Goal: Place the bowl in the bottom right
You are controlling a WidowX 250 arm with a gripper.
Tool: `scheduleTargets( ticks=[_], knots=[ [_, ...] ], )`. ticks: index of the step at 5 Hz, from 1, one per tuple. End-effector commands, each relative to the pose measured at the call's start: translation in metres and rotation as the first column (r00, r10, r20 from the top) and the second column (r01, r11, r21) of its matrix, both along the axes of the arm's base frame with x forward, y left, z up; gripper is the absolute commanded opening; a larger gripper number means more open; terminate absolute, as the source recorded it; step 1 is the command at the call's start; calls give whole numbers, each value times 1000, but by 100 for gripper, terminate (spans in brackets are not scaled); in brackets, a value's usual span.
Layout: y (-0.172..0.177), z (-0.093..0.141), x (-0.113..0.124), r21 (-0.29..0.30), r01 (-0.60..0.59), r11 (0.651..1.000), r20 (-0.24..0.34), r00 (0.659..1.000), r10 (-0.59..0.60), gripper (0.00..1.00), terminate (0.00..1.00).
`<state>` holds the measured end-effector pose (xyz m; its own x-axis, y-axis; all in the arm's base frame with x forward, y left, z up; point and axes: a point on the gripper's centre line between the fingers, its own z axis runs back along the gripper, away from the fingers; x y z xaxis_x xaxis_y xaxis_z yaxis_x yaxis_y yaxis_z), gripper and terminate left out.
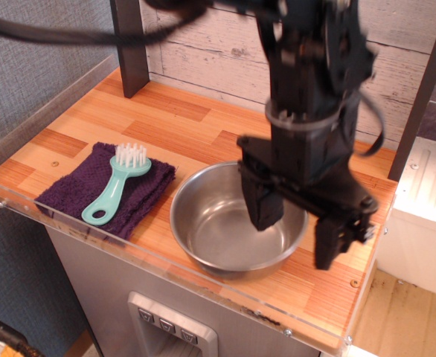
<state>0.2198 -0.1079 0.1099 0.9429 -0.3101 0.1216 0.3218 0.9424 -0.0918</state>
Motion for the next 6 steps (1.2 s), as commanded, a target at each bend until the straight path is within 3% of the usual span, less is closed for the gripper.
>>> scheduleTargets(
  ticks=[1,2,3,4,5,6],
  knots=[
    [37,83,-18,40,-342,939,134,933,334,100,0],
    [55,77,-16,25,-460,888,56,887,458,100,0],
    [66,60,-16,47,-479,877,11,878,479,100,0],
    [75,47,-16,37,-459,888,-2,888,459,100,0],
    [78,41,-4,-43,-266,963,-18,964,265,100,0],
    [78,41,-4,-43,-266,963,-18,964,265,100,0]
  ],
)
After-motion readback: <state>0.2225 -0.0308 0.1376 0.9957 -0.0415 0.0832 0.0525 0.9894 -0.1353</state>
